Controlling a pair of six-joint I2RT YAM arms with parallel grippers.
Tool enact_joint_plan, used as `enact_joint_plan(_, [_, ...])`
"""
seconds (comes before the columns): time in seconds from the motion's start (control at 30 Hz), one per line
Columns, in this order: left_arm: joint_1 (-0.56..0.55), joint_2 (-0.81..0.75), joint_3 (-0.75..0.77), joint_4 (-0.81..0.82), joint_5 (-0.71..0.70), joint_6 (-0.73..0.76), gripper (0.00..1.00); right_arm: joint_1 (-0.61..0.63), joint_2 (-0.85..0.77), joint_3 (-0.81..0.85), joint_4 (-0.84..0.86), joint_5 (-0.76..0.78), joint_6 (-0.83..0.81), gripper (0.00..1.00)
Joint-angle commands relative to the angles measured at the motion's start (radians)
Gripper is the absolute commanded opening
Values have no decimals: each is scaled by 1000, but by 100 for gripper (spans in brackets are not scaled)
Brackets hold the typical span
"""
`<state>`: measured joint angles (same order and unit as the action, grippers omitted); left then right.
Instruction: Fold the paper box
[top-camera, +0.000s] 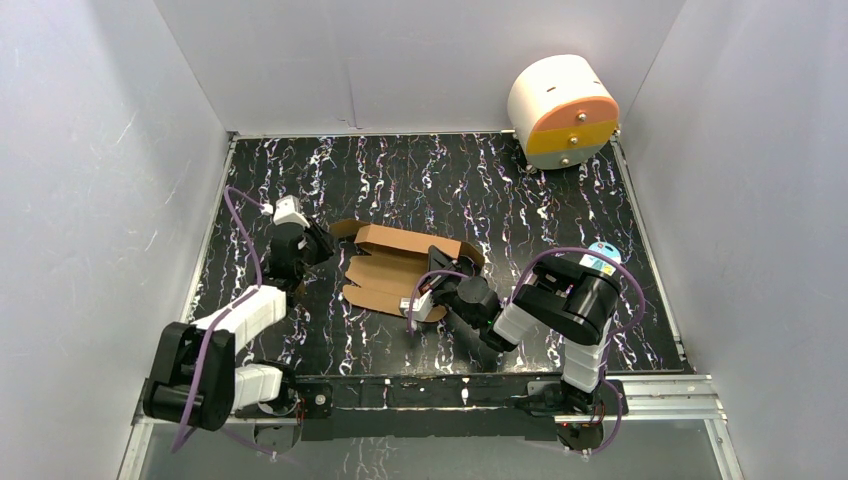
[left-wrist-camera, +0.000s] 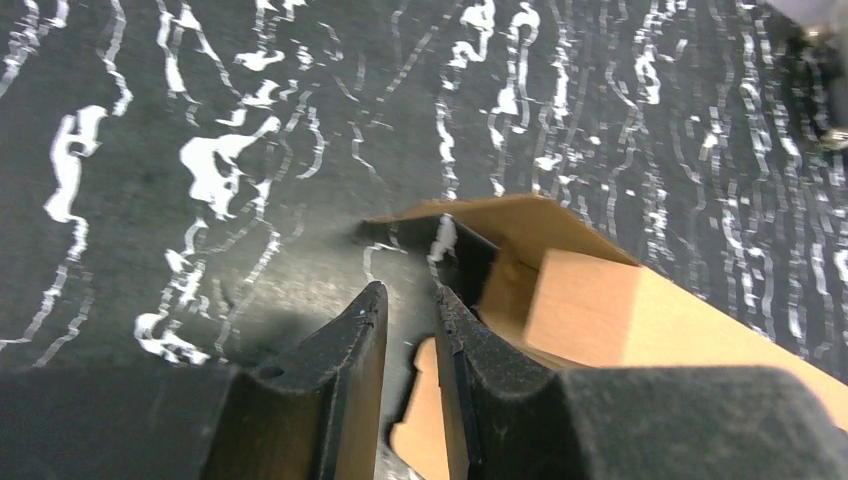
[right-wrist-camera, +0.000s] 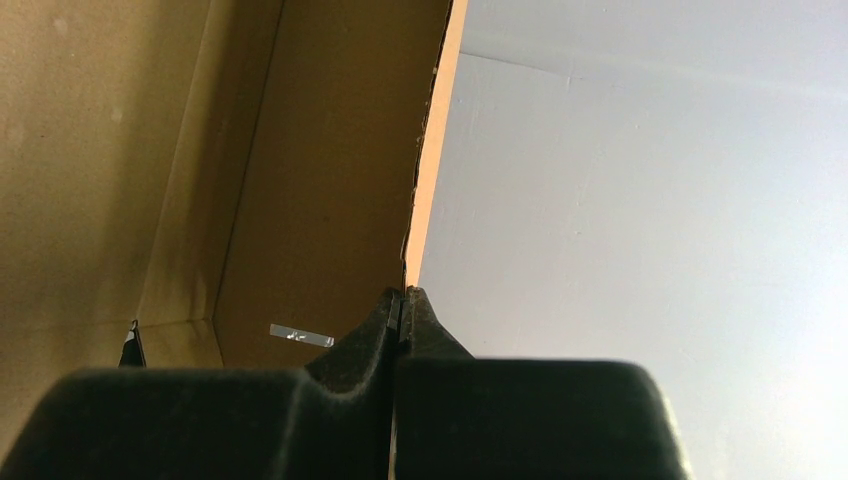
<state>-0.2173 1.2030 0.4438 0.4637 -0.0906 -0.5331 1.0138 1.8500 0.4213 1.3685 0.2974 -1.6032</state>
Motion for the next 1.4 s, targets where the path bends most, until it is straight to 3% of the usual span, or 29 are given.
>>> enact_joint_plan(0.0, [63,60,-7,113,9,95,24,-6,-22,10,-2,-20,26,0])
enact_joint_plan(0.27, [128,197,-8,306,202,242,33,-6,-43,8,-32,-23,33,0])
enact_joint_plan(0.5, [151,308,51,345,372,339,35,-9,-72,21,-99,-36,50,0])
enact_joint_plan(0.77, [167,372,119,338,451,445,35,-17,-112,41,-217,-56,103,0])
enact_joint_plan(1.0, [190,379,152,302,481,515,39,-57,-210,102,-487,-131,191,0])
enact_joint_plan(1.37, [211,466,231,261,667,573,39,-96,-228,142,-607,-188,219,0])
